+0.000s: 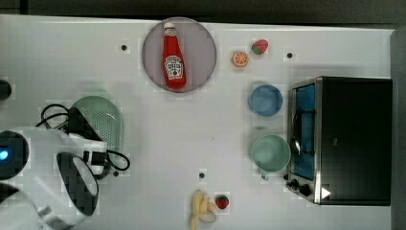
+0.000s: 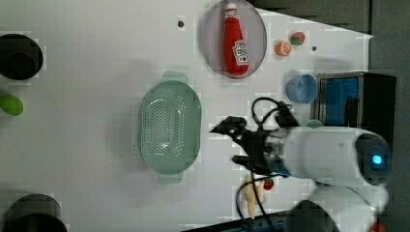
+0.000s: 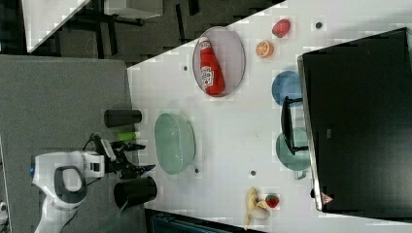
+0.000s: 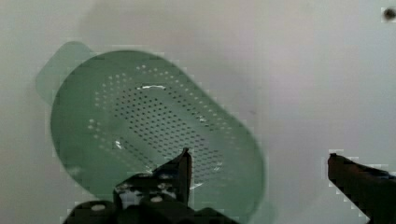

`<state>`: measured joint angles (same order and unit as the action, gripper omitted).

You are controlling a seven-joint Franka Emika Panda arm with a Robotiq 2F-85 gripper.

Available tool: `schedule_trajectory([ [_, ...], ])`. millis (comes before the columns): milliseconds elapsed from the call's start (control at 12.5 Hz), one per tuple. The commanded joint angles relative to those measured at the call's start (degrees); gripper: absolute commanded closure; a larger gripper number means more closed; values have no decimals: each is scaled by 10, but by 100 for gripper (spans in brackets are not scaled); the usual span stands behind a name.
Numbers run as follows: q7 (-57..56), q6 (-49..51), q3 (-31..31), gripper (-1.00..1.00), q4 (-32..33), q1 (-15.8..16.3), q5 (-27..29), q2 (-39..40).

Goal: Drag strainer left to right.

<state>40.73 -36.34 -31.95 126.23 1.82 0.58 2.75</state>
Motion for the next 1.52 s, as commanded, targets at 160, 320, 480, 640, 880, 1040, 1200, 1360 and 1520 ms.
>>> schedule_trajectory([
  [160,223,-71,-18,-100,-12,0,-11,80],
  [320,278,-100,-16,-100,-12,0,-30,127],
  [480,326,-139,-11,-100,-12,4,-55,171],
  [640,370,-177,-3,-100,-13,9,-85,209],
  [880,380,-210,22,-100,-13,21,-117,249],
  [1040,380,-229,41,-100,-14,25,-117,267],
  [1200,380,-250,55,-100,-13,29,-122,276],
  [1360,380,-249,62,-100,-12,29,-123,278],
  [1520,380,-247,74,-100,-10,28,-123,277],
])
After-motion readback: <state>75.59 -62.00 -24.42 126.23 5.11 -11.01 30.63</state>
